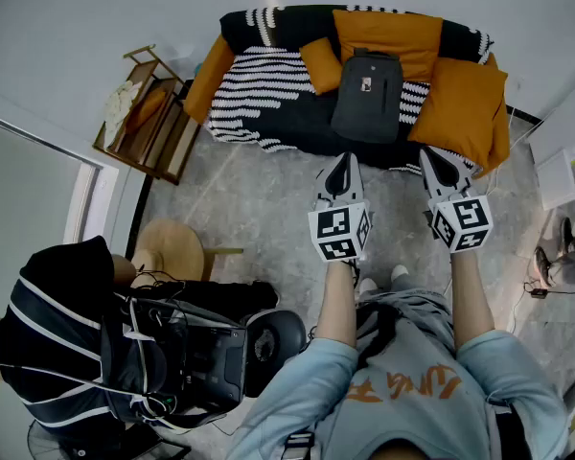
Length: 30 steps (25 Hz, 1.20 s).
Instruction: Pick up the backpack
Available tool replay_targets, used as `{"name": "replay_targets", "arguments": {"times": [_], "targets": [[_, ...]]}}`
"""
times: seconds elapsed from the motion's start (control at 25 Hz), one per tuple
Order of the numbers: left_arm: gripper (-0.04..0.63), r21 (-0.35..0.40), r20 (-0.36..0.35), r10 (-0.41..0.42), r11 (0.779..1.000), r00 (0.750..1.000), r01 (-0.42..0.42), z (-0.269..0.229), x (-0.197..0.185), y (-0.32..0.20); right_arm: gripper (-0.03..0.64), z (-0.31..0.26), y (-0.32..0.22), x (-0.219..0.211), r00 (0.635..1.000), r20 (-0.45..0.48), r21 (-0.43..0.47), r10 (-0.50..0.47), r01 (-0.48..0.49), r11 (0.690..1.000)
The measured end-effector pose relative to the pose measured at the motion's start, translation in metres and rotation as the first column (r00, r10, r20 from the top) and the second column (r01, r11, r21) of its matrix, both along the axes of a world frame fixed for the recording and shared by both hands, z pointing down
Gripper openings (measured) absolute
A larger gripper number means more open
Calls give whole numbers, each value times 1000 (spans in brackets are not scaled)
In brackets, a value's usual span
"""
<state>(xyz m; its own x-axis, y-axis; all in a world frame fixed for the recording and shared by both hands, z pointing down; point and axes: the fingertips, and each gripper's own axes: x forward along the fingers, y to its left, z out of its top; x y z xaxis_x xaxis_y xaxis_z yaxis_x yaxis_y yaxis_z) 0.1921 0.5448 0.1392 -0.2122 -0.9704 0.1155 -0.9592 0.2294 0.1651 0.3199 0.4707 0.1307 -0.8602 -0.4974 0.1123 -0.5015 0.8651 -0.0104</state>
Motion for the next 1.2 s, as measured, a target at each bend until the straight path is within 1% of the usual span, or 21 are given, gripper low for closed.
{"name": "replay_targets", "arguments": {"times": [0.2,0.36,0.44,0.52,0.68,0.8,0.96,1.2], "targets": [[23,-4,1,10,1000,1000,-10,8,5,7,28,5,8,4,1000,0,6,1,-1,1000],[23,7,-2,17,1000,1000,-17,-2,-2,1,28,-11,4,-2,1000,11,25,0,0,1000],[23,13,-4,19,1000,1000,-19,-7,-5,-2,28,-18,0,-3,1000,26,21,11,-11,1000],[23,21,-4,23,1000,1000,-23,-11,-5,-4,28,-21,-4,-2,999,39,9,20,-21,1000],[23,53,-12,46,998,999,-45,-19,-7,-9,28,-34,-8,-3,998,53,28,22,-24,999],[23,65,-13,49,997,999,-48,-22,-10,-10,28,-38,-13,-5,999,43,36,26,-28,999],[23,75,-17,35,997,999,-33,-28,-18,-10,28,-42,-15,-13,999,32,40,7,-9,999],[23,77,-46,-17,997,999,21,-26,-41,4,28,-44,-7,-27,999,23,40,-36,35,999]]}}
